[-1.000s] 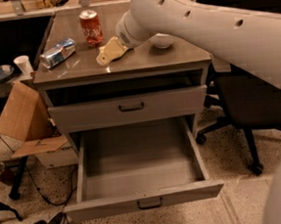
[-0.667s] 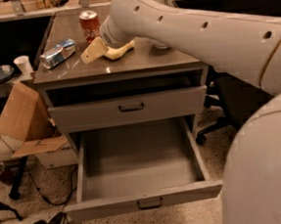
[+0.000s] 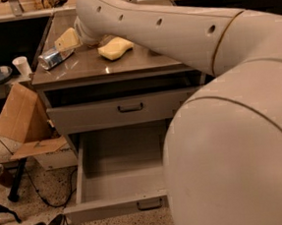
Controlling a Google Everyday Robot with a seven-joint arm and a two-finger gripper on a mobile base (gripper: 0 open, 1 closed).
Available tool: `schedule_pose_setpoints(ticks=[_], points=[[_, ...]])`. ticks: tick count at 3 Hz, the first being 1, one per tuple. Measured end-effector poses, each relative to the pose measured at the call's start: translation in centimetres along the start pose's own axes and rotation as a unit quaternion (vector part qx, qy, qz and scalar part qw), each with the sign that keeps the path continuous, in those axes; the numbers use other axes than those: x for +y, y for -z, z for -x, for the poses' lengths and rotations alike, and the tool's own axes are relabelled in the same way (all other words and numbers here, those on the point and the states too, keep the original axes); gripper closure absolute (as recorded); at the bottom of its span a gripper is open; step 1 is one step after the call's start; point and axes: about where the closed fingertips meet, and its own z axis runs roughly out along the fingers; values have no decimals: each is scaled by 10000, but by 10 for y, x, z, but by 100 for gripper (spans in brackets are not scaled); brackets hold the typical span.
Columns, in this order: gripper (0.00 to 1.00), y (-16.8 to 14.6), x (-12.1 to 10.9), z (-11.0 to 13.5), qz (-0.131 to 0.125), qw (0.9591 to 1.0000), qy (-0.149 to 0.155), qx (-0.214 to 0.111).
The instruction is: Place redbull can into middle drawer
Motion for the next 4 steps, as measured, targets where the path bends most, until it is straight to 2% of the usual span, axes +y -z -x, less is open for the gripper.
schedule_pose_setpoints(ticks=[2,3,4], points=[[0,-1,1,-1,25,10000,-48,-9],[0,-4,15,-1,131,9995,-242,-120],[0,-8,43,0,343,9980,-461,-249]])
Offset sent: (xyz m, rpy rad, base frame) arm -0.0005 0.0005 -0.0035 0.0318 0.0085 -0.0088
